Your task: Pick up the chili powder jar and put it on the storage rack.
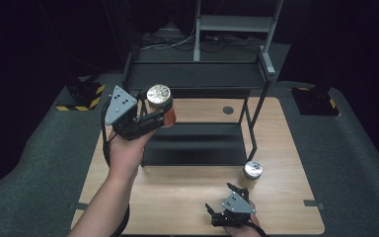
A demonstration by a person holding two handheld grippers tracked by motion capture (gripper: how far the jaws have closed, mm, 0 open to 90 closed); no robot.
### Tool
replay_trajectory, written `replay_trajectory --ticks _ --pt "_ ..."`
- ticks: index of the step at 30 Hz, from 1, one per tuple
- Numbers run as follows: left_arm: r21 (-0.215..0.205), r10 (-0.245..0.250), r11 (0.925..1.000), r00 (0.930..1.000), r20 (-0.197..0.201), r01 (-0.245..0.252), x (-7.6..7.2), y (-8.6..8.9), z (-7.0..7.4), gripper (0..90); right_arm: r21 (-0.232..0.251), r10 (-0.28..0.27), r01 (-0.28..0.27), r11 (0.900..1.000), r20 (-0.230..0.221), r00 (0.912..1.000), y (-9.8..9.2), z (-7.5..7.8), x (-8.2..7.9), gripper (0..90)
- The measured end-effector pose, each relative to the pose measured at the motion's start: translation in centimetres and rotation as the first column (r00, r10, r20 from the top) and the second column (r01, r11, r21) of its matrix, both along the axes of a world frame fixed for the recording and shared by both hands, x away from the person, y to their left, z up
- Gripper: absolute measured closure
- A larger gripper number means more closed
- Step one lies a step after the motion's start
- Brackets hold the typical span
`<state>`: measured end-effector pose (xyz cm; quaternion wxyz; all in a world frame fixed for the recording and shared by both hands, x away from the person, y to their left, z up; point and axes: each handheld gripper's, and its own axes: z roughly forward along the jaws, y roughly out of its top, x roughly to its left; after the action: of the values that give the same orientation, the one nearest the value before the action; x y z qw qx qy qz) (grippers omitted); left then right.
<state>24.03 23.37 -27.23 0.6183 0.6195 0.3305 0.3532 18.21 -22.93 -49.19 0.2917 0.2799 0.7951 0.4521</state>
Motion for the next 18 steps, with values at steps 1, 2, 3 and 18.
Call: replay_trajectory --ticks 1,2,3,18 --pt "-0.003 0.002 1.0000 1.0000 0.005 -0.002 0.1 0.0 0.2 34.4 0.001 0.000 0.000 1.000 0.001 1.0000 0.0 0.0 0.0 0.0" --pt "-0.003 0.005 1.0000 0.9999 0.009 -0.005 0.1 0.0 0.4 34.4 0.001 0.001 -0.001 1.000 0.001 1.0000 0.0 0.0 0.0 0.0" --pt "-0.003 0.008 1.0000 0.9999 0.013 -0.008 0.2 -0.1 0.6 34.4 0.002 0.001 -0.001 1.000 0.001 1.0000 0.0 0.0 0.0 0.0" --pt "-0.027 0.047 0.9986 0.9977 0.047 -0.046 2.2 -1.0 2.3 34.4 0.009 0.004 -0.004 1.000 0.002 1.0000 -0.2 -0.1 0.0 0.0"
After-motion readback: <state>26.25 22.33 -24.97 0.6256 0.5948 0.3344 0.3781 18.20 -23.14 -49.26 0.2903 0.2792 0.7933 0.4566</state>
